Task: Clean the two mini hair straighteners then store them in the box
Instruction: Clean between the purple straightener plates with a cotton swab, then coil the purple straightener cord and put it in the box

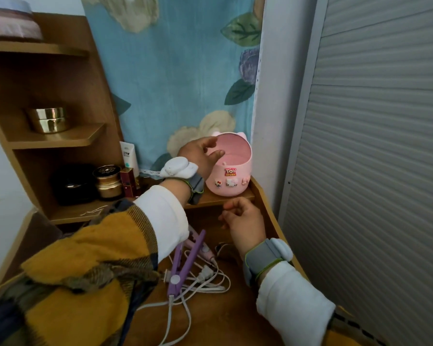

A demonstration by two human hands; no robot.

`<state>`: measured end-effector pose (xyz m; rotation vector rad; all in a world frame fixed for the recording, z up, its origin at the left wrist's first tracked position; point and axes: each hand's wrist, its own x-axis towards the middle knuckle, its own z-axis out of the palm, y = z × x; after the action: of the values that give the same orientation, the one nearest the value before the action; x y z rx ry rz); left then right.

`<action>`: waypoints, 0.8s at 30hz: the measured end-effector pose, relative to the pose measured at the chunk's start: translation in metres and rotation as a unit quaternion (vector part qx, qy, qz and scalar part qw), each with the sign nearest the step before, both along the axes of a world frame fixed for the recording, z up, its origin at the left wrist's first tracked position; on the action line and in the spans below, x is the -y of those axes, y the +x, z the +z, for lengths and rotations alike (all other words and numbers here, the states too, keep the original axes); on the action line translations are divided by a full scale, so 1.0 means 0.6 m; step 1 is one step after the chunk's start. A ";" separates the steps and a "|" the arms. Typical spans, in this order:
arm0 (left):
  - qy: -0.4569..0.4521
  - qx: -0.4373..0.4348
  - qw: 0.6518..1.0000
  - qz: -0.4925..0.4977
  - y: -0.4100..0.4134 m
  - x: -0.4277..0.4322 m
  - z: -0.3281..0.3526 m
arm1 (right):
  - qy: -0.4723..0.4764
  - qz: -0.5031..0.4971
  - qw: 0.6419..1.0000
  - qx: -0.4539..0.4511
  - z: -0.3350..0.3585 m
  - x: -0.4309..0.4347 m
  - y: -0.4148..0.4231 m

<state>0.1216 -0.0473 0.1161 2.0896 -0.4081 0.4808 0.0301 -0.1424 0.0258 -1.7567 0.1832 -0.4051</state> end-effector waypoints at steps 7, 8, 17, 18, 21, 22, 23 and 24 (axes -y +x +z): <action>0.090 -0.103 0.990 0.011 -0.069 -0.083 -0.078 | -0.034 0.005 0.998 -0.052 -0.015 -0.016 0.002; 0.131 -0.144 0.981 0.007 -0.077 -0.093 -0.097 | -0.041 0.012 0.997 -0.066 -0.018 -0.021 0.003; 0.302 -0.314 0.899 0.049 -0.099 -0.138 -0.205 | -0.135 0.046 0.980 -0.139 -0.042 -0.046 -0.007; 0.309 -0.315 0.895 0.064 -0.112 -0.137 -0.201 | -0.142 0.055 0.978 -0.143 -0.046 -0.047 -0.007; 0.310 -0.304 0.897 0.076 -0.140 -0.132 -0.189 | -0.147 0.071 0.977 -0.136 -0.043 -0.049 -0.025; 0.295 -0.302 0.904 0.073 -0.142 -0.132 -0.183 | -0.139 0.071 0.979 -0.133 -0.042 -0.048 -0.027; 0.272 -0.295 0.914 0.065 -0.147 -0.133 -0.176 | -0.132 0.068 0.980 -0.134 -0.039 -0.046 -0.034; 0.242 -0.293 0.923 0.062 -0.150 -0.137 -0.167 | -0.128 0.061 0.981 -0.134 -0.036 -0.044 -0.037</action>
<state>0.0316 0.0351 0.0159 2.6127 -0.0338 -0.2157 0.0076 -0.1158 0.0042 -2.0623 0.2207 -0.1034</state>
